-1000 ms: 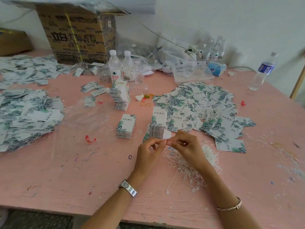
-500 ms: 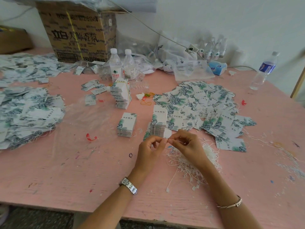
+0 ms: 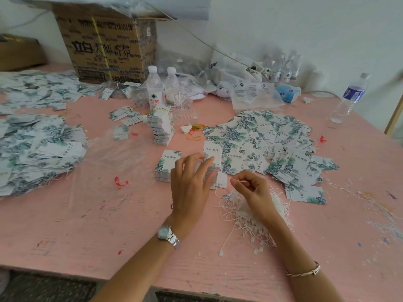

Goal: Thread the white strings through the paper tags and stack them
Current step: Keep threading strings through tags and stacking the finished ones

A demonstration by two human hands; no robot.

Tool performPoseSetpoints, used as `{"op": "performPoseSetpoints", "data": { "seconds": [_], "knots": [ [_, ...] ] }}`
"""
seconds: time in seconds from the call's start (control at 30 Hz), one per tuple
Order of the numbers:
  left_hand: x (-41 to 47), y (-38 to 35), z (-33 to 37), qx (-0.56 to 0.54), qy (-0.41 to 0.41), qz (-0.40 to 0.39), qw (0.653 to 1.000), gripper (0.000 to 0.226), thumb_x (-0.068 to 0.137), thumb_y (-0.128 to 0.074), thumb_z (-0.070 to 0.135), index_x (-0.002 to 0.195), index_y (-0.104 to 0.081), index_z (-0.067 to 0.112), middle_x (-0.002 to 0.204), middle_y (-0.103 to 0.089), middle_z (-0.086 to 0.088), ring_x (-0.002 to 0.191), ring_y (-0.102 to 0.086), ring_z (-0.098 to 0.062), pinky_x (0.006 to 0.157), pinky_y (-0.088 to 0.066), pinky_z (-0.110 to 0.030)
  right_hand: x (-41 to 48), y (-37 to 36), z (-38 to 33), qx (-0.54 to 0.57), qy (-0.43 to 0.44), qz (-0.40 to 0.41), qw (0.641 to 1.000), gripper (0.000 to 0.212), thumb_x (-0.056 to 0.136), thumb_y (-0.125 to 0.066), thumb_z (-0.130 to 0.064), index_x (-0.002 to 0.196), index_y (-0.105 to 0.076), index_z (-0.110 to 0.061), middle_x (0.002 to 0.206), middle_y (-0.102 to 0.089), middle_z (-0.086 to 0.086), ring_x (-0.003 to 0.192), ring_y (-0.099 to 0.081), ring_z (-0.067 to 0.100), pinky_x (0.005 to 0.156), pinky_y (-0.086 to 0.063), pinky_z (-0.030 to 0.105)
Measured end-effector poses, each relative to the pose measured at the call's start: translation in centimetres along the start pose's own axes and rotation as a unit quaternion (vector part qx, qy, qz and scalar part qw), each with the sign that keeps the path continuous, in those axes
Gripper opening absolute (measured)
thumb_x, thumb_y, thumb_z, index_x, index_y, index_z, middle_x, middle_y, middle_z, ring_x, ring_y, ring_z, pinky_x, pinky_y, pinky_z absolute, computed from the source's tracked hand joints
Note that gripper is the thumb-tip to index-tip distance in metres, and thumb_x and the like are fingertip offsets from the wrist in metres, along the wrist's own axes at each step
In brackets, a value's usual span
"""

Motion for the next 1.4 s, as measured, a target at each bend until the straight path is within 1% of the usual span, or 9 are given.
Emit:
{"op": "performPoseSetpoints", "data": {
  "seconds": [0.2,0.3,0.43,0.63,0.77,0.9,1.0,1.17,1.4],
  "knots": [
    [2.9,-1.8,-1.0,0.123,-0.088,-0.101,0.983,0.036,0.08,-0.083,0.026,0.113,-0.074,0.017,0.119,-0.064,-0.004,0.106,-0.05,-0.026,0.078,-0.047,-0.037,0.0,0.0,0.0,0.005,-0.004,0.011,1.0,0.012,0.094,-0.067,-0.011,0.083,-0.065,-0.005,0.055,-0.037,-0.015,0.052,-0.027,0.008,0.052,-0.024,0.017],
    [2.7,-2.2,-1.6,0.133,-0.124,-0.106,0.978,0.036,0.074,-0.087,0.01,0.108,-0.075,0.016,0.119,-0.064,-0.004,0.106,-0.048,-0.025,0.078,-0.043,-0.035,0.0,0.1,0.0,0.007,-0.006,0.017,1.0,0.011,0.094,-0.067,-0.01,0.083,-0.065,-0.007,0.055,-0.037,-0.016,0.052,-0.027,0.008,0.053,-0.025,0.017],
    [2.2,-1.8,-1.6,0.134,-0.178,-0.088,0.971,0.042,0.069,-0.081,-0.004,0.107,-0.074,0.013,0.115,-0.065,-0.006,0.101,-0.051,-0.026,0.074,-0.036,-0.034,-0.1,0.1,0.0,0.006,-0.006,0.017,1.0,0.012,0.094,-0.067,-0.011,0.083,-0.065,-0.007,0.055,-0.036,-0.011,0.053,-0.026,0.01,0.052,-0.025,0.017],
    [2.1,-1.0,-1.2,0.104,-0.2,-0.053,0.973,0.021,0.075,-0.081,0.003,0.092,-0.077,0.015,0.103,-0.068,-0.001,0.086,-0.056,-0.024,0.068,-0.031,-0.033,0.0,0.0,0.1,0.009,-0.013,0.016,1.0,0.011,0.094,-0.067,-0.01,0.083,-0.066,-0.008,0.055,-0.037,-0.015,0.052,-0.028,0.007,0.052,-0.027,0.015],
    [2.0,-0.8,-0.8,0.092,-0.195,-0.048,0.975,0.019,0.077,-0.085,0.012,0.094,-0.078,0.017,0.101,-0.069,0.0,0.083,-0.058,-0.024,0.065,-0.034,-0.034,0.0,0.2,0.2,0.021,-0.008,0.02,1.0,0.012,0.094,-0.066,-0.016,0.086,-0.065,-0.006,0.062,-0.043,0.0,0.058,-0.034,0.013,0.055,-0.029,0.019],
    [1.2,0.2,0.0,0.069,-0.221,0.043,0.972,0.009,0.089,-0.076,0.013,0.096,-0.078,0.019,0.097,-0.071,0.003,0.078,-0.049,-0.019,0.064,-0.03,-0.032,0.2,0.3,0.0,0.05,-0.001,0.041,0.998,0.011,0.095,-0.063,-0.018,0.091,-0.064,-0.008,0.072,-0.058,-0.01,0.057,-0.042,0.001,0.055,-0.034,0.012],
    [-0.1,0.9,1.1,0.042,-0.265,0.101,0.958,0.006,0.092,-0.075,0.019,0.095,-0.081,0.02,0.093,-0.073,0.006,0.076,-0.047,-0.016,0.062,-0.031,-0.032,0.2,0.6,-0.3,0.066,0.011,0.059,0.996,0.014,0.097,-0.06,-0.023,0.093,-0.064,-0.009,0.071,-0.06,-0.009,0.052,-0.04,0.0,0.05,-0.033,0.011],
    [-1.7,0.7,1.9,0.045,-0.295,0.097,0.95,0.006,0.092,-0.076,0.021,0.092,-0.081,0.021,0.088,-0.073,0.008,0.075,-0.046,-0.014,0.064,-0.031,-0.03,0.1,0.9,-0.7,0.118,0.015,0.08,0.99,0.017,0.099,-0.057,-0.019,0.093,-0.057,-0.002,0.062,-0.054,-0.015,0.047,-0.028,0.007,0.044,-0.026,0.017],
    [-3.2,-0.3,1.8,0.055,-0.303,0.092,0.947,0.004,0.09,-0.078,0.02,0.092,-0.08,0.022,0.089,-0.071,0.009,0.073,-0.05,-0.015,0.065,-0.029,-0.03,0.0,0.4,-0.2,0.079,0.012,0.083,0.993,0.009,0.096,-0.063,-0.013,0.087,-0.062,-0.011,0.065,-0.055,-0.009,0.052,-0.037,0.012,0.046,-0.028,0.022]
  ]
}}
Point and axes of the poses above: each hand's wrist, its own x-axis towards the middle knuckle, its own y-axis out of the back of the hand, z = x × y, the point moved 4 cm from there along x, towards the middle knuckle
